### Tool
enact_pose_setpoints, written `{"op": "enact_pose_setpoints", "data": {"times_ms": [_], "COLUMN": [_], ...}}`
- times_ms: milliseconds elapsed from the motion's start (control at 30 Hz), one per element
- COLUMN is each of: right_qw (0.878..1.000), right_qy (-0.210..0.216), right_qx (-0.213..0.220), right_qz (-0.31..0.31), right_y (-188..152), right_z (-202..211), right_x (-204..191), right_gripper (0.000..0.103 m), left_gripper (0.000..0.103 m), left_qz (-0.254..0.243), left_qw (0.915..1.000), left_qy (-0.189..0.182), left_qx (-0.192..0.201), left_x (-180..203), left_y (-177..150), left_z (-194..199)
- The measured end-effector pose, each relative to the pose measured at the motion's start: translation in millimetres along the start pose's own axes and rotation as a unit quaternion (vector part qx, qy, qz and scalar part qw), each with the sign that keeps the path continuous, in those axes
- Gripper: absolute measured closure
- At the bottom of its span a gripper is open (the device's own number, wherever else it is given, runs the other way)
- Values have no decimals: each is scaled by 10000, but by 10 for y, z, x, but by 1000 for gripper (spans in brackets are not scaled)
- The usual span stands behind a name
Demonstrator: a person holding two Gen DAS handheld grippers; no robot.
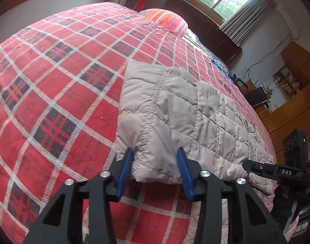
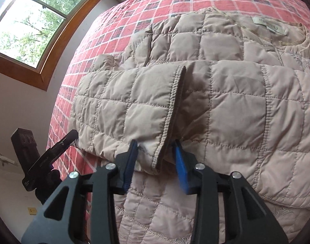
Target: Fold large clothes
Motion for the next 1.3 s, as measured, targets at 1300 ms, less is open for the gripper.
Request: {"op": "enact_pose_setpoints", "data": {"times_ms": [1300], "right_qw": [9825], "right_qy": [-730], "right_qx": [1483], "right_qz": [-859], "right_y": [-51], "right_z": [1446], "right_x": [2075], "right_gripper": [99], "left_gripper": [91], "left_qz": [-1726], "left_qw": [9840], "left_qy": [-388], "left_qx": [-194], "left_x": [2416], "left_y": [-226], "left_z": [-798]}}
Point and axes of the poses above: each gripper's, at about its wrist camera, not at the fingertips, and z roughly against the way its jaws point, x to its right, y to its top, the point moved 9 cm from there along -z, roughly the way its jaws point, and after that the axes turned 11 degrees about -z, right-handed, at the moved point
